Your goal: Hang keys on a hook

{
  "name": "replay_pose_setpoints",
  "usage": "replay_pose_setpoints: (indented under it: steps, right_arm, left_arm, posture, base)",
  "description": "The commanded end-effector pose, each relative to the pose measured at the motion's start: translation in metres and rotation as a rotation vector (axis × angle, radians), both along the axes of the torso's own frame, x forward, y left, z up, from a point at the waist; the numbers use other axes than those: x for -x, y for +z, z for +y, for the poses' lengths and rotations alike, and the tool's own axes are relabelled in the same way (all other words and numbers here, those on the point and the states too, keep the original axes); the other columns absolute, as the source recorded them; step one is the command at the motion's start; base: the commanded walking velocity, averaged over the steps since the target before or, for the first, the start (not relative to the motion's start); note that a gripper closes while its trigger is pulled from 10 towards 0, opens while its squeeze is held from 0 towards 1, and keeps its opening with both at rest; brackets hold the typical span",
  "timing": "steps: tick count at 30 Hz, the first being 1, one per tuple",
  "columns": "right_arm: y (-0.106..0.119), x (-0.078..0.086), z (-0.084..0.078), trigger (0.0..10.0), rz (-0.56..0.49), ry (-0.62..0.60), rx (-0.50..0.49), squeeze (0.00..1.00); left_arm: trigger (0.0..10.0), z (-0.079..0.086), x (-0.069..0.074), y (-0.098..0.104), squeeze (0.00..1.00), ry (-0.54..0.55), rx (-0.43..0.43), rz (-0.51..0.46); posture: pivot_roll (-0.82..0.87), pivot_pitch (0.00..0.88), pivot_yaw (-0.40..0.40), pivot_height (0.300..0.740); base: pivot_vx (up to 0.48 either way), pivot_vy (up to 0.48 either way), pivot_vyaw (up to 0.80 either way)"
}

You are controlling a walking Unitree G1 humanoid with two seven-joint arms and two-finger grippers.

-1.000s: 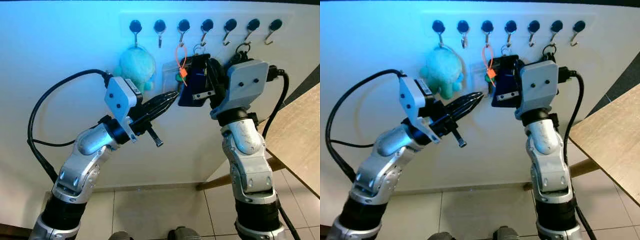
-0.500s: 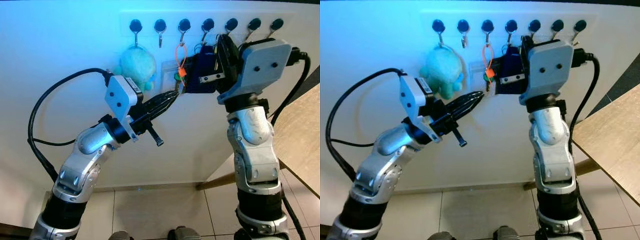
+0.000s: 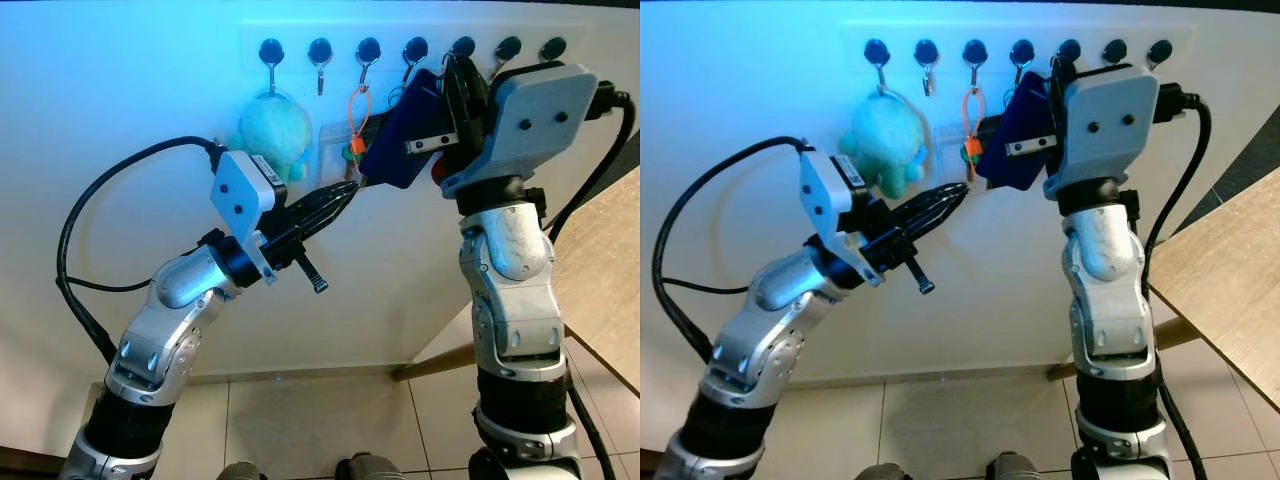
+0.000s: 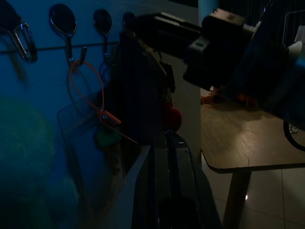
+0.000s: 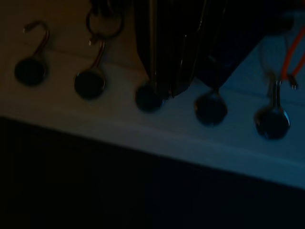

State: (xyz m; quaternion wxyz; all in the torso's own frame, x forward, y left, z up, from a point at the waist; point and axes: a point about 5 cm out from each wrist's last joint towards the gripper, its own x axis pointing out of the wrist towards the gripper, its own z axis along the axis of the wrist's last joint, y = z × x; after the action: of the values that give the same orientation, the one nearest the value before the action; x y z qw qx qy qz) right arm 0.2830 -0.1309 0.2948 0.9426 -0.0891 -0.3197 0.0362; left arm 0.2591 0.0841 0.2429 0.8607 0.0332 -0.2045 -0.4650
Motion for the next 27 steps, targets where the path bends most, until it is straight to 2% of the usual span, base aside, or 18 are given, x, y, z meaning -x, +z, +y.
replay_pose_setpoints:
  steps: [1,9,27]
  right_arm:
    - [-0.002,0.003,-0.002,10.0,0.003,-0.016,-0.003,0.0]
    - [-0.015,0.009,0.0,10.0,0.052,-0.006,-0.019,0.0]
    - [-0.005,0.007,-0.002,10.0,0.044,0.003,-0.026,0.0]
  left_arm:
    - [10.0,-0.005,0.004,0.003,0.0,-0.038,0.015,-0.008]
    - [10.0,-0.007,0.005,0.004,0.0,-0.052,0.01,-0.008]
    - [10.0,-0.006,0.005,0.006,0.0,-0.044,0.015,-0.008]
  posture:
    - [0.03,0.101,-0.033,0.74]
    - [0.03,0.099,-0.028,0.74]
    - [0.03,0.111,-0.028,0.74]
  base:
    - [0.0,0.0,0.0]
    - [0.0,0.0,0.0]
    - [0.0,0.0,0.0]
